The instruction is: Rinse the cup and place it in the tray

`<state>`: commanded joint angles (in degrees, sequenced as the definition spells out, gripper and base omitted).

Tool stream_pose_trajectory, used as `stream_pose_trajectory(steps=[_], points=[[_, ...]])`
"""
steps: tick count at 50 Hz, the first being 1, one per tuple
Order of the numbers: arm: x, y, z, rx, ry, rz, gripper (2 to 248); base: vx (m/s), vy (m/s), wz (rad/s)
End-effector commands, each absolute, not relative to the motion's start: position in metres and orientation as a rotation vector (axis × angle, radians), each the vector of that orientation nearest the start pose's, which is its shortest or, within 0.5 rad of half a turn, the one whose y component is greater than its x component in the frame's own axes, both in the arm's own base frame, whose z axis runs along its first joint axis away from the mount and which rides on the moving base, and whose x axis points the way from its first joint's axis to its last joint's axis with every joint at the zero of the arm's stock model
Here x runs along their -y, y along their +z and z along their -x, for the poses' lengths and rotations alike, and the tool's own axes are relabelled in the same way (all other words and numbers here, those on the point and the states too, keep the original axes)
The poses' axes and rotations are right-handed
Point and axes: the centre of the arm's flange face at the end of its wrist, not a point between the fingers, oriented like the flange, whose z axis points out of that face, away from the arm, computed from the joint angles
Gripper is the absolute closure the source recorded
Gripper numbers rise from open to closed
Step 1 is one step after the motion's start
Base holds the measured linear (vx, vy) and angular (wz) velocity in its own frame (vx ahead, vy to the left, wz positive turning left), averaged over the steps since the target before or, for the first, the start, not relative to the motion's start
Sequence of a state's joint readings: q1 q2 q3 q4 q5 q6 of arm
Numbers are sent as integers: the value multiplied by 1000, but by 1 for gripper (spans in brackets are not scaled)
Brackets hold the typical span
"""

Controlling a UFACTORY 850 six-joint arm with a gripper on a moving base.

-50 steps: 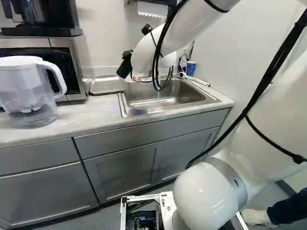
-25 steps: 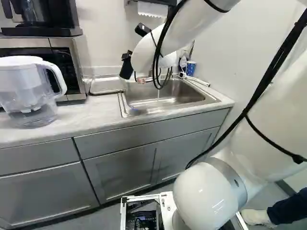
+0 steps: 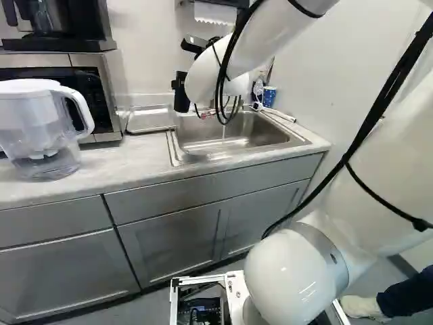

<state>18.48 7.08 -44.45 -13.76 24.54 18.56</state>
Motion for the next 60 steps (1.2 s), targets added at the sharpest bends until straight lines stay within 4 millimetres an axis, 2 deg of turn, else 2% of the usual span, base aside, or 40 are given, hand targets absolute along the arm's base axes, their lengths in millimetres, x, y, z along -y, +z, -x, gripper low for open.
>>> stream_pose_trajectory(steps=[13,22,35,60], points=[[-156,581,-439,492,-1743,2248,124,0,0,0],[-159,581,-439,498,-1740,2244,124,0,0,0],[-178,581,-445,532,-1722,2225,124,0,0,0],[-220,581,-472,590,-1691,2190,124,0,0,0]])
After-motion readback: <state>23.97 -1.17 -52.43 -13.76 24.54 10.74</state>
